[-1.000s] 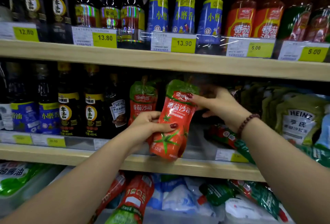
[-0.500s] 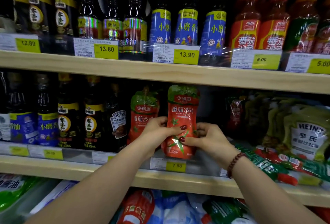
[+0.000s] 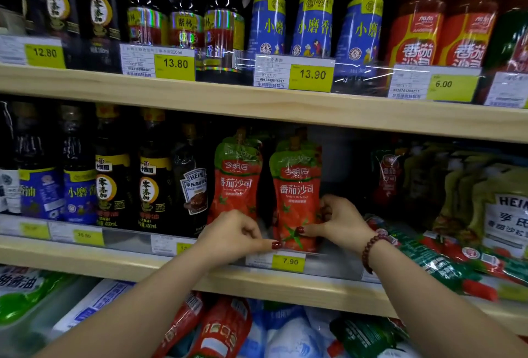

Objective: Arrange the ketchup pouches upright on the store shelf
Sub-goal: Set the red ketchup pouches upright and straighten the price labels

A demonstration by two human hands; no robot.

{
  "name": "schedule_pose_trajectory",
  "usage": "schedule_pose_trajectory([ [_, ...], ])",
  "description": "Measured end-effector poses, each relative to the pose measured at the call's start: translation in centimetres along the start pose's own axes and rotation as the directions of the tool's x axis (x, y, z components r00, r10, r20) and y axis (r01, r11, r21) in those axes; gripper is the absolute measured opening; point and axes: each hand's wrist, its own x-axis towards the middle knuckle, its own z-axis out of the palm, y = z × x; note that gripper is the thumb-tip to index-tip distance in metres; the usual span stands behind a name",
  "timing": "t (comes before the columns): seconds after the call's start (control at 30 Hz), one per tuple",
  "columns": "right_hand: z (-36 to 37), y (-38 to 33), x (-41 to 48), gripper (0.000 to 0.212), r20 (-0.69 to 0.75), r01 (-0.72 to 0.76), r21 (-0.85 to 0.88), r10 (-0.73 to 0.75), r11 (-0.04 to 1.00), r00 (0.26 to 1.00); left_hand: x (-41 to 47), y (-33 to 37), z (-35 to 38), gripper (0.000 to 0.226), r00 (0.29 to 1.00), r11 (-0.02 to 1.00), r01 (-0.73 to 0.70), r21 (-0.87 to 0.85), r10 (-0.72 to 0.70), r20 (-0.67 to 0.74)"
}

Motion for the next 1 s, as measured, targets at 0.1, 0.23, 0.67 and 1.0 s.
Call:
schedule_pose_trajectory([
  [0.1, 0.4, 0.6, 0.1, 0.053, 0.008, -0.014, 0.073, 0.013, 0.997, 1.000, 0.0, -0.1, 0.0, 0.032, 1.000, 1.000, 0.020, 0.004, -0.020, -0.002],
  [0.23, 0.7, 0.9, 0.5, 0.056, 0.028, -0.003, 0.103, 0.000, 0.995, 1.000, 0.0, -0.3, 0.1, 0.033, 0.999, 0.999, 0.030, 0.016, -0.030, 0.020],
  [0.67, 1.5, 1.1, 2.1, 0.053, 0.059, -0.008, 0.064, 0.004, 0.998, 0.998, 0.4, -0.7, 0.4, 0.039, 0.998, 0.997, 0.062, 0.054, -0.062, 0.011],
  [1.0, 2.0, 0.7, 1.7, 0.060, 0.036, -0.006, 0.040, 0.005, 0.999, 0.999, 0.4, -0.5, 0.2, 0.041, 0.994, 0.995, 0.097, 0.029, -0.099, 0.044],
])
